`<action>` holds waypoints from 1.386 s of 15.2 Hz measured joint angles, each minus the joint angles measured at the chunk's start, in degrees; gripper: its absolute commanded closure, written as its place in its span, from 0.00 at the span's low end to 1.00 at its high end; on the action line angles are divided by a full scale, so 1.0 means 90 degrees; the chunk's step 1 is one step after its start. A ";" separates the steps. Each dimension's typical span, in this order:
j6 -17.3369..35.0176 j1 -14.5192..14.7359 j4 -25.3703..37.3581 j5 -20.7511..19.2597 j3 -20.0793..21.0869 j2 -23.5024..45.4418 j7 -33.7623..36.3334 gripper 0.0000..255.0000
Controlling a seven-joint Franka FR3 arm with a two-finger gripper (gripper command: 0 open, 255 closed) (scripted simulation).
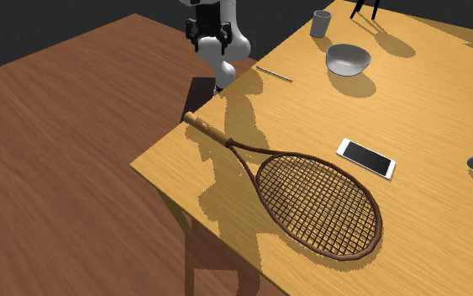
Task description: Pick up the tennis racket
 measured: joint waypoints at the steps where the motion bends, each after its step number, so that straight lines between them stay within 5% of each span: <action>1: 0.0000 0.0000 0.0000 0.0000 0.0000 0.0000 0.0000 0.00; 21: 0.2986 0.1036 0.1391 -0.1055 -0.0273 0.3641 -0.3323 0.00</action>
